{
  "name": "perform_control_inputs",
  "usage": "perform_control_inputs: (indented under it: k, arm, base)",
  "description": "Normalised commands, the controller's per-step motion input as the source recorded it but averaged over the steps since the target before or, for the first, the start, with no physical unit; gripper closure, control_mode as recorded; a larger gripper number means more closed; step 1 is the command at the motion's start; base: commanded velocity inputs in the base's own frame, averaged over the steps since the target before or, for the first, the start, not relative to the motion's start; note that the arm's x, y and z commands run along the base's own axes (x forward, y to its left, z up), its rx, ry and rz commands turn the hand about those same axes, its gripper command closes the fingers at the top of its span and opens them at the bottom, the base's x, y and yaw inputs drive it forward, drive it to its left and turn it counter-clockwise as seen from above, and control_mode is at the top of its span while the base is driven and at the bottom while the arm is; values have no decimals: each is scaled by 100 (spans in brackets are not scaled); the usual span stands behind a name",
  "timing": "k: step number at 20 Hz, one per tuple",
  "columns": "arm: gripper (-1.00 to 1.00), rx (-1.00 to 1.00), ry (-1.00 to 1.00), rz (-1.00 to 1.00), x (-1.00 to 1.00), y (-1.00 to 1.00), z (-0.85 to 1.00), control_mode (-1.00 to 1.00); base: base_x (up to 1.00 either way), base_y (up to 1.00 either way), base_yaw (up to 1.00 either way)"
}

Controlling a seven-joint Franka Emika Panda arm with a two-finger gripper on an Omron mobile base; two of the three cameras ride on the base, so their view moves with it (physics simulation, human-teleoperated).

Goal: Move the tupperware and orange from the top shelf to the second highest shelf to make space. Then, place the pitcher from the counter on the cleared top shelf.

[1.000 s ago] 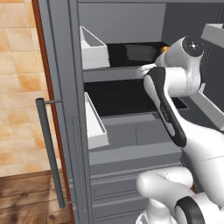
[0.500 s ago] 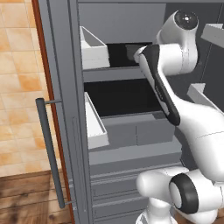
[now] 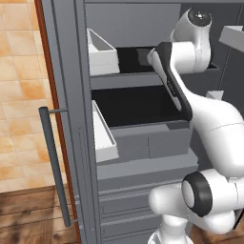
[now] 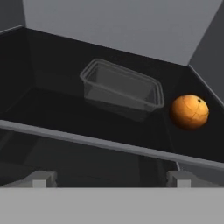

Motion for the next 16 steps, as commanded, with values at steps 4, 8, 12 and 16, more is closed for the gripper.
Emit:
perform_control_inputs:
  k: [4, 8, 12, 16]
  arm:
    - [-100, 0, 0, 0, 50, -17, -19, -100]
    - [-100, 0, 0, 0, 59, -5, -5, -100]
    - [-100, 0, 0, 0, 61, 0, -2, -100]
    - [-100, 0, 0, 0, 58, 0, -2, -100]
  base:
    - [0, 0, 0]
    - [0, 0, 0]
    - [0, 0, 0]
    - [0, 0, 0]
